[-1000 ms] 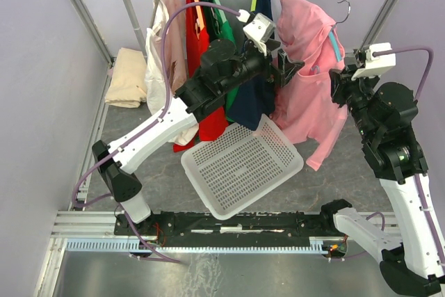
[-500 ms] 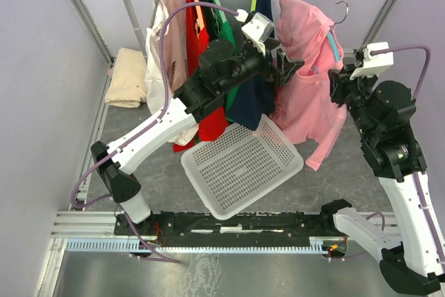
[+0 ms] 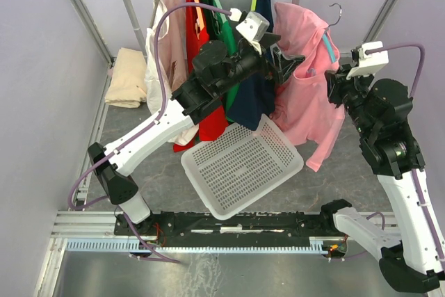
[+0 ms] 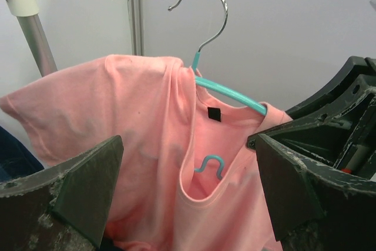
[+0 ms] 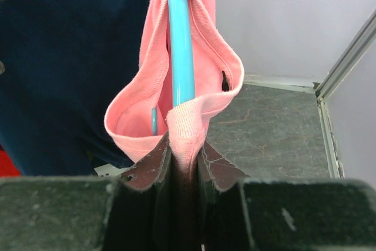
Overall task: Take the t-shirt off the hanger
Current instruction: Pick up the hanger from the clothesline.
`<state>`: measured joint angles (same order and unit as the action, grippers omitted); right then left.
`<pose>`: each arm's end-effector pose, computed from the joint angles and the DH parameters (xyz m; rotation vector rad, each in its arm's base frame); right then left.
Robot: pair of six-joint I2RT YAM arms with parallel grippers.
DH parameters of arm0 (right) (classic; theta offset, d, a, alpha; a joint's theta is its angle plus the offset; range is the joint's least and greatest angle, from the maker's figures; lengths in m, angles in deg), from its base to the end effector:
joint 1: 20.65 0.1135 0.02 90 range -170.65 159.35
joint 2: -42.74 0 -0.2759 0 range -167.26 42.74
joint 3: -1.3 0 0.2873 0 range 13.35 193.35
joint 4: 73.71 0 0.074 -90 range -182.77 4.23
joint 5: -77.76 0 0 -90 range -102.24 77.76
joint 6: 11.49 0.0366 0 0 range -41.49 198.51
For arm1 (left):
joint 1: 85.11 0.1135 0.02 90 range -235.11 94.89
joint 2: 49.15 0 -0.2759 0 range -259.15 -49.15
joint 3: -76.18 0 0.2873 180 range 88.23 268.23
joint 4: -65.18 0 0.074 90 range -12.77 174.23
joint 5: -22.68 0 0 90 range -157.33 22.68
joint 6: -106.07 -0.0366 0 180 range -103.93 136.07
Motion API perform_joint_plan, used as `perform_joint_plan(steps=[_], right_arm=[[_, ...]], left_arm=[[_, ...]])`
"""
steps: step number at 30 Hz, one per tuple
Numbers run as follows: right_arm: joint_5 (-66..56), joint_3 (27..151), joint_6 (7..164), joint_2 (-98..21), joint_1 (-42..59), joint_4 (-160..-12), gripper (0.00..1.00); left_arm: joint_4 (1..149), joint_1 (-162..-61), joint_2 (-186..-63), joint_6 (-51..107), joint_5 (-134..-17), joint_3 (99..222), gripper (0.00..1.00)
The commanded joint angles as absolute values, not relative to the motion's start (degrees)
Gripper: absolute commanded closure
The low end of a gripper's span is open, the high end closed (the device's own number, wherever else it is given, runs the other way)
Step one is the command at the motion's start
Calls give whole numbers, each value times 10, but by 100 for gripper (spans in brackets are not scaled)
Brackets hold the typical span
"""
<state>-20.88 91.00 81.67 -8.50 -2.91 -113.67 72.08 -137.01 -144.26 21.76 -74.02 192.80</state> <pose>0.1754 0.0503 0.5044 -0.0860 1.5968 0.1633 0.2550 -0.3321 0.5215 0.6345 1.2221 -0.9263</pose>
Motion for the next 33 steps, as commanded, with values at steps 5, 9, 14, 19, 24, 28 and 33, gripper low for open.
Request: perform_joint_plan(steps=[5, 9, 14, 19, 24, 28, 33], right_arm=[[-176, 943, 813, -77, -28, -1083, 99], [-165, 944, 813, -74, -28, -1085, 99], [-158, 942, 813, -72, -28, -1086, 99], [-146, 938, 813, -75, -29, -1085, 99], [-130, 935, 814, -72, -28, -1079, 99], [-111, 930, 815, -67, -28, -1076, 99], [-84, 918, 817, -58, -28, -1070, 99]], left_arm=[[676, -1372, -1441, 193, -759, 1961, 1], [691, -1373, -1456, 185, -772, 1985, 1], [696, -1373, -1476, 178, -789, 2018, 1], [695, -1373, -1505, 173, -808, 2051, 1], [696, -1372, -1540, 160, -805, 2077, 1], [692, -1373, -1565, 150, -791, 2101, 1], [677, -1373, -1582, 136, -773, 2112, 1]])
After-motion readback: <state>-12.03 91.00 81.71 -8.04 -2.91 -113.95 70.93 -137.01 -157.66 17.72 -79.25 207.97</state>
